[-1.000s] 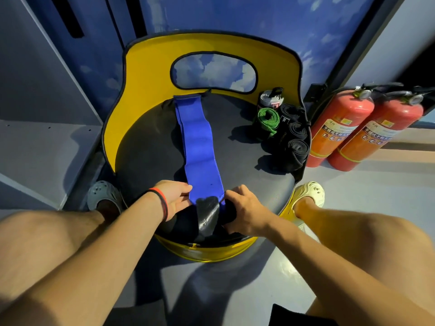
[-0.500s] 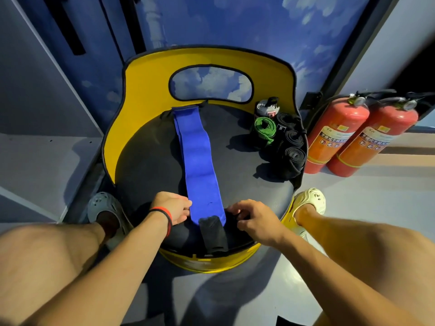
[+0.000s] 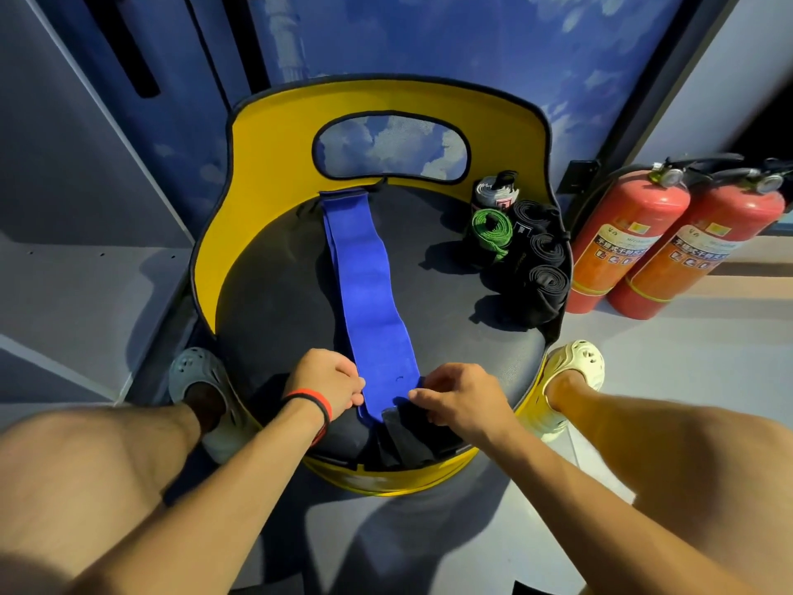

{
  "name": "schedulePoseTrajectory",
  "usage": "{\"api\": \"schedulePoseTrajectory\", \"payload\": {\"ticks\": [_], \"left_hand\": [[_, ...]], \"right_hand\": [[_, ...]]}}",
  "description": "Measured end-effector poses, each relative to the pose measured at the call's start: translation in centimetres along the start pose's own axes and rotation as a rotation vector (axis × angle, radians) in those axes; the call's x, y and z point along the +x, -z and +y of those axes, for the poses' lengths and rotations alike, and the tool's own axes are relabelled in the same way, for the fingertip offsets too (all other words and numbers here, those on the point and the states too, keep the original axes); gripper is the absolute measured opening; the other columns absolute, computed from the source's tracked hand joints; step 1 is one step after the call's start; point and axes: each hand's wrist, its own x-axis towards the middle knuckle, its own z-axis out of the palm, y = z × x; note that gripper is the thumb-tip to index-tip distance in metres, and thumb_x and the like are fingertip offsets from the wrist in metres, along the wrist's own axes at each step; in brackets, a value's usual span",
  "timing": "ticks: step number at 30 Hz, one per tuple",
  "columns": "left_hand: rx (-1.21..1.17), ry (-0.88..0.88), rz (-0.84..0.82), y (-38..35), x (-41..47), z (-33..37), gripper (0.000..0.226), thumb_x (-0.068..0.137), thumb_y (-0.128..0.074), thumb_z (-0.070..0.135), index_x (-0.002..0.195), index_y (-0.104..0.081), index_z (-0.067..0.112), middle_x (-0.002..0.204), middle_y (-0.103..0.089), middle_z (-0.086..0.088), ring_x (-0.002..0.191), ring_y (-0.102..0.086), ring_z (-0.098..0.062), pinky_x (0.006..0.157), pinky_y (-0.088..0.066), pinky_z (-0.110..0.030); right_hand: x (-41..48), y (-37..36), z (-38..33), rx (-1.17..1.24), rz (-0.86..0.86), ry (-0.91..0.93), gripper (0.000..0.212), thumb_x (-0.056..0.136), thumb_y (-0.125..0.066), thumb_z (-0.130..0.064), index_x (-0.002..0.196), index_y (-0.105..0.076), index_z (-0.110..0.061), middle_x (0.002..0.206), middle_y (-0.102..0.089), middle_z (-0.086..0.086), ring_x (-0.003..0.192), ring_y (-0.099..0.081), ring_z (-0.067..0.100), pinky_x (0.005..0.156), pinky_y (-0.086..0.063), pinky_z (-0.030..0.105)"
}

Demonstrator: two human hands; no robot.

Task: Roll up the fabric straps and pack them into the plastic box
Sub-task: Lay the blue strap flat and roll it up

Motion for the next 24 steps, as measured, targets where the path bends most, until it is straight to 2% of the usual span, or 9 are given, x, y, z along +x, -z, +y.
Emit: {"api": "schedulePoseTrajectory", "payload": {"ticks": [4,7,9,12,13,15,18,21,24], "left_hand": [[0.157,-0.037,-0.040,0.0,-0.1,0.3,0.017,0.088,-0.074,0.009,0.071,-0.073,0.007,0.065,-0.073,-0.007,0.063,-0.072,-0.016,0.073,-0.063,-0.036],[0.425,-0.098,-0.106,1.7,1.0,1.5,0.019,0.087,-0.074,0.024,0.071,-0.075,0.012,0.063,-0.072,-0.001,0.062,-0.072,-0.015,0.075,-0.062,-0.036],[0.603,-0.181,-0.005,3.1,2.3,2.9,0.022,0.087,-0.069,0.034,0.074,-0.072,0.016,0.069,-0.073,0.001,0.068,-0.070,-0.020,0.076,-0.061,-0.039],[0.748,-0.487,0.223,4.5,4.9,5.9,0.010,0.095,-0.058,0.030,0.094,-0.066,0.024,0.098,-0.067,0.001,0.085,-0.064,-0.023,0.078,-0.055,-0.037],[0.784,-0.607,0.209,4.6,6.2,7.0,0.014,0.097,-0.056,0.024,0.108,-0.065,0.026,0.111,-0.064,0.001,0.096,-0.062,-0.023,0.083,-0.054,-0.038],[0.939,-0.784,0.059,4.7,9.2,9.1,0.041,0.096,-0.054,0.011,0.134,-0.057,0.027,0.135,-0.053,0.002,0.121,-0.054,-0.023,0.097,-0.050,-0.043],[1.259,-0.933,-0.075,4.3,12.7,11.6,0.067,0.089,-0.058,0.002,0.148,-0.043,0.029,0.151,-0.041,0.004,0.139,-0.039,-0.022,0.105,-0.046,-0.044],[1.517,-0.978,-0.151,3.3,14.5,12.7,0.079,0.086,-0.063,0.005,0.154,-0.033,0.033,0.158,-0.033,0.008,0.147,-0.027,-0.019,0.110,-0.039,-0.044],[1.643,-0.894,-0.223,2.4,15.4,12.5,0.082,0.089,-0.063,0.007,0.156,-0.026,0.036,0.164,-0.022,0.009,0.154,-0.013,-0.019,0.119,-0.026,-0.047]], "right_hand": [[0.5,-0.2,-0.2,-0.056,0.038,-0.052,0.028,0.078,-0.086,-0.028,0.092,-0.062,-0.024,0.094,-0.070,-0.001,0.084,-0.070,0.020,0.074,-0.062,0.035],[1.0,0.4,-0.6,-0.069,0.020,-0.051,0.030,0.077,-0.087,-0.022,0.091,-0.060,-0.024,0.094,-0.069,0.001,0.086,-0.068,0.022,0.072,-0.061,0.036],[1.4,1.2,-0.7,-0.083,0.028,-0.045,0.030,0.076,-0.087,-0.019,0.090,-0.061,-0.025,0.093,-0.067,0.002,0.085,-0.068,0.024,0.070,-0.061,0.036],[1.8,2.0,-0.8,-0.097,0.018,-0.065,0.030,0.073,-0.088,-0.016,0.088,-0.062,-0.024,0.093,-0.067,0.005,0.084,-0.068,0.029,0.072,-0.062,0.043],[1.9,2.2,-0.9,-0.100,0.003,-0.086,0.029,0.073,-0.087,-0.015,0.088,-0.063,-0.023,0.092,-0.069,0.006,0.082,-0.070,0.029,0.073,-0.062,0.043],[1.7,2.0,-1.1,-0.082,-0.060,-0.136,0.020,0.075,-0.082,-0.010,0.084,-0.066,-0.019,0.083,-0.074,0.010,0.073,-0.075,0.028,0.073,-0.064,0.047],[0.9,1.0,-1.5,-0.118,-0.138,-0.133,0.007,0.081,-0.075,-0.014,0.082,-0.068,-0.016,0.071,-0.075,0.009,0.064,-0.075,0.023,0.072,-0.064,0.045],[0.3,0.2,-1.9,-0.344,-0.050,-0.023,0.019,0.087,-0.069,-0.036,0.091,-0.062,-0.020,0.086,-0.073,0.007,0.080,-0.072,0.028,0.076,-0.061,0.043],[-0.1,-0.4,-2.3,-0.472,-0.037,0.006,0.040,0.087,-0.067,-0.054,0.102,-0.050,-0.022,0.101,-0.067,0.005,0.093,-0.064,0.031,0.077,-0.055,0.041]]}}
